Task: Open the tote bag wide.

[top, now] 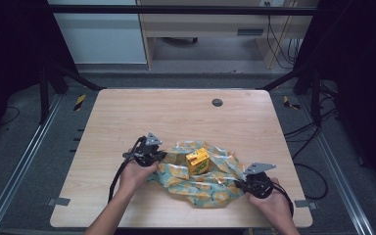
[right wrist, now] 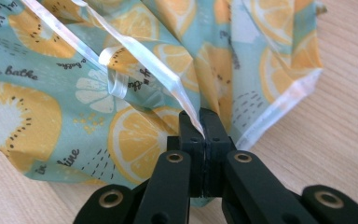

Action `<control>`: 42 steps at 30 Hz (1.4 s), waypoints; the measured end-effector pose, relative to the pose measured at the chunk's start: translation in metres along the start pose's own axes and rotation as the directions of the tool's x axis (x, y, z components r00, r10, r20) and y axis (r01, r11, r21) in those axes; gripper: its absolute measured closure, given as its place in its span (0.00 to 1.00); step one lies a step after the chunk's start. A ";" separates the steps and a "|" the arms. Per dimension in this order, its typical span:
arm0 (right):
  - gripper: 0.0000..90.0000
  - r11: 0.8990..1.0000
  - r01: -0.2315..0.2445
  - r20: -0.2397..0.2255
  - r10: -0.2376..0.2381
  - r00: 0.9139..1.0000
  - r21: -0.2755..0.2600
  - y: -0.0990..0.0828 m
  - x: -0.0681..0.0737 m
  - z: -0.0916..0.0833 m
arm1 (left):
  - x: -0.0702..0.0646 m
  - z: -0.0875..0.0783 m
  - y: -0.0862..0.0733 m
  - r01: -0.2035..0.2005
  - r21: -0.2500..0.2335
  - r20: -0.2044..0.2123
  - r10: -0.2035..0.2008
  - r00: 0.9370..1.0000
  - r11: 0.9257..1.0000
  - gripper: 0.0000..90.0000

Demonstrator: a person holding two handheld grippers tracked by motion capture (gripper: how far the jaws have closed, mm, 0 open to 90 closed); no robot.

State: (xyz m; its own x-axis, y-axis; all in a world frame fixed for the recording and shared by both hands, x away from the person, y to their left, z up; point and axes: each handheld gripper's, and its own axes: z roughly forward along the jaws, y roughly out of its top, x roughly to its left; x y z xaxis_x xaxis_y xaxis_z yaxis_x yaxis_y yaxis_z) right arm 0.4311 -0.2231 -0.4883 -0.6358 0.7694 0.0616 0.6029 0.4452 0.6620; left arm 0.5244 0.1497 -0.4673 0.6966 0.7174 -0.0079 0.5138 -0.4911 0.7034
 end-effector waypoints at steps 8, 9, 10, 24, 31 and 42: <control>1.00 1.000 -0.031 0.016 0.031 0.999 -0.005 -0.006 -0.008 -0.001 | 0.006 0.000 -0.004 0.009 -0.015 0.000 -0.009 1.000 1.000 1.00; 1.00 0.999 -0.035 0.018 0.035 0.999 -0.003 -0.006 -0.008 -0.001 | 0.007 0.000 -0.004 0.013 -0.012 0.005 -0.012 1.000 1.000 1.00; 1.00 0.999 -0.036 0.021 0.036 0.999 -0.003 -0.006 -0.008 -0.001 | 0.007 0.001 -0.004 0.018 -0.013 0.005 -0.018 1.000 1.000 1.00; 1.00 0.998 -0.063 0.038 0.063 0.997 -0.020 -0.012 -0.009 -0.004 | 0.011 -0.002 -0.005 0.017 -0.020 0.003 -0.017 1.000 1.000 1.00; 1.00 0.997 -0.075 0.042 0.076 0.996 -0.024 -0.013 -0.010 -0.005 | 0.011 -0.002 -0.005 0.016 -0.019 -0.003 -0.016 1.000 1.000 1.00; 1.00 0.998 -0.064 0.064 0.065 0.996 -0.023 -0.012 -0.006 -0.006 | 0.010 -0.004 -0.008 0.003 0.000 -0.030 -0.003 1.000 1.000 1.00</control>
State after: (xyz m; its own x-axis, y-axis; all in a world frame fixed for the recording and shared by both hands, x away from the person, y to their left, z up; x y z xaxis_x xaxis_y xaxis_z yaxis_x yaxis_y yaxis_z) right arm 0.4249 -0.2362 -0.4918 -0.5630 0.8245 0.0566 0.6309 0.3846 0.6738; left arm 0.5250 0.1629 -0.4701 0.6799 0.7332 0.0111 0.5159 -0.4890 0.7033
